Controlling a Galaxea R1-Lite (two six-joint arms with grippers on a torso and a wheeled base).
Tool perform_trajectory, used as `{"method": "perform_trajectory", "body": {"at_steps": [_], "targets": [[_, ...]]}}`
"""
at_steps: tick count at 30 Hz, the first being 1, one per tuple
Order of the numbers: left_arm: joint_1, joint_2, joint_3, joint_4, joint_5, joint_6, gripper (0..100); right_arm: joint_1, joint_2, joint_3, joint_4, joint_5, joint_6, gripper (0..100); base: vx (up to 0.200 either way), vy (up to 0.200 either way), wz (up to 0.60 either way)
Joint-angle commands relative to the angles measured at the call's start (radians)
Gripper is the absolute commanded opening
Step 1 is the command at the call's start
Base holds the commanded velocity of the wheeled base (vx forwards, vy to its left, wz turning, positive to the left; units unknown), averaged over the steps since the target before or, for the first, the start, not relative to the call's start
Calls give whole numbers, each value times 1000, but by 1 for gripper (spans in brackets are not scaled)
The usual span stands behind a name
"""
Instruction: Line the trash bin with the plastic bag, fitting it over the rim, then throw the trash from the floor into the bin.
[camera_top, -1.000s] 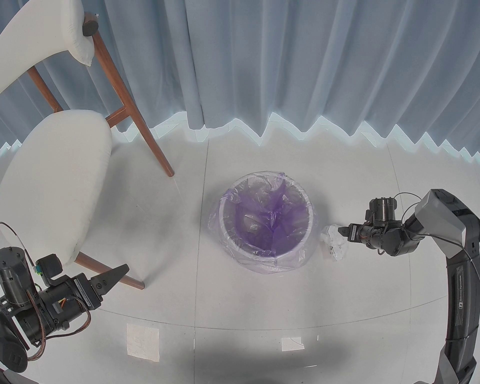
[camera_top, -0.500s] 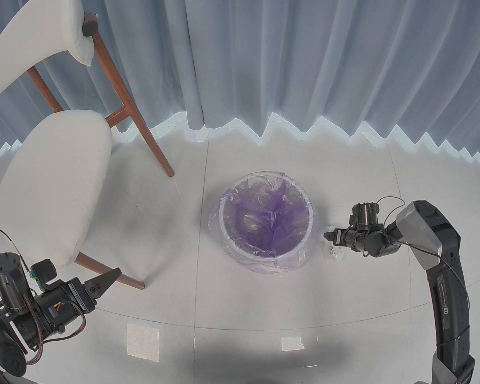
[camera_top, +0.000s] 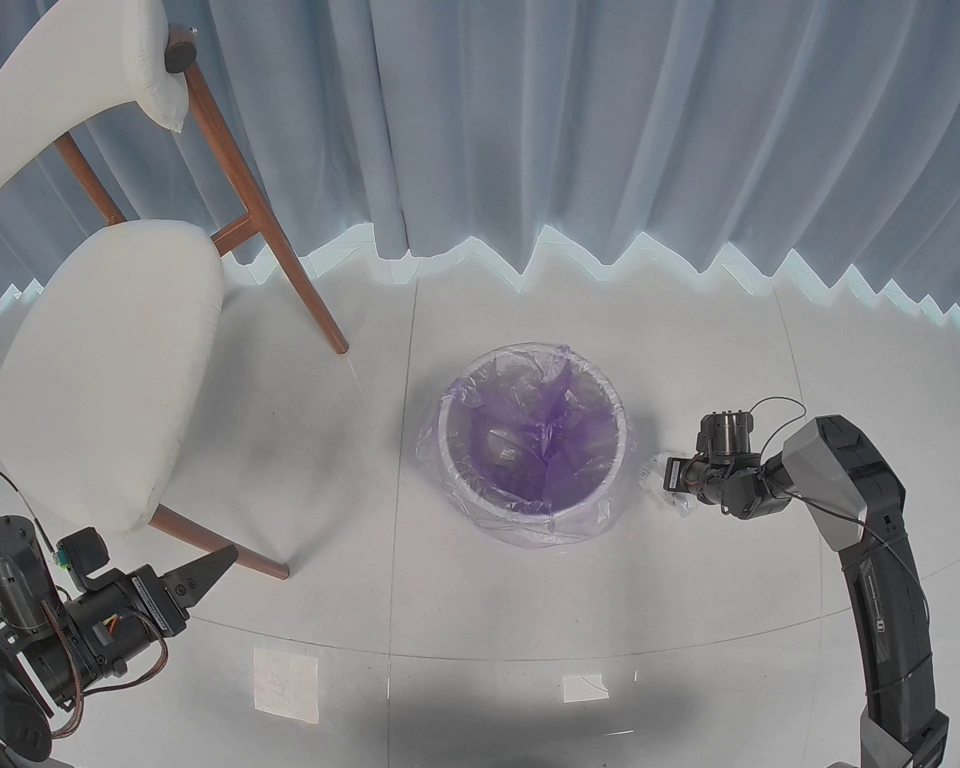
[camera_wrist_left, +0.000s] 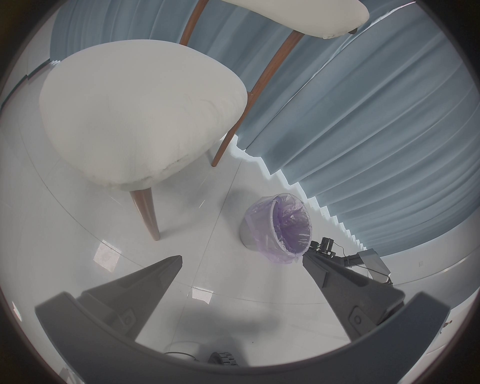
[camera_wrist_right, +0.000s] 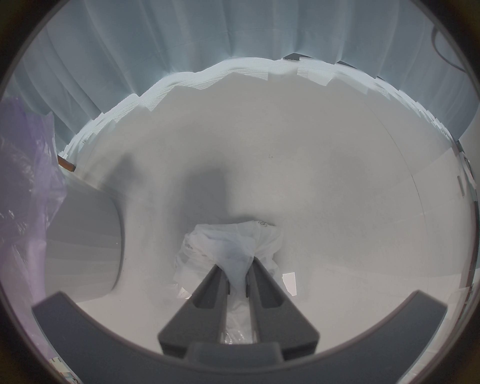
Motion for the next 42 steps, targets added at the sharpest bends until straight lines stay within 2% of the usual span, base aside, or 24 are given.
{"method": "perform_trajectory", "body": {"at_steps": [1,5,10,12,14,16,20,21,22,24,25,31,36,40,42], "targets": [[0,-4,5,-1,1,0,100,-7,-54,67,-14,-18,18,0,0,0,0],[2,-53,7,0,1,0,100,-24,-195,204,-37,-20,56,0,0,0,0],[-1,-152,42,12,-2,6,100,-39,-428,480,-102,-20,84,0,0,0,0],[2,-200,50,40,3,34,100,-41,-603,725,-194,-18,88,0,0,0,0],[5,-212,48,51,6,37,100,-42,-678,837,-252,-18,88,0,0,0,0],[16,-248,47,48,18,37,100,-57,-807,1055,-379,-18,99,0,0,0,0],[28,-287,44,45,23,38,100,-71,-954,1328,-542,-18,121,0,0,0,0],[28,-287,44,45,23,38,100,-71,-954,1328,-542,-18,121,0,0,0,0],[54,-315,45,48,23,44,100,-74,-1015,1456,-607,-15,131,0,0,0,0],[62,-330,47,55,23,60,100,-74,-1037,1505,-636,-17,135,0,0,0,0],[71,-369,48,63,23,107,100,-73,-1091,1611,-709,-12,141,0,0,0,0],[88,-481,50,144,23,184,100,-53,-1167,1775,-910,25,170,0,0,0,0],[140,-481,42,158,21,187,100,-53,-1206,1775,-921,25,199,0,0,0,0],[144,-479,28,158,23,187,100,-34,-1209,1775,-924,26,177,0,0,0,0],[161,-479,27,160,30,189,100,13,-1207,1769,-935,26,141,0,0,0,0]]}}
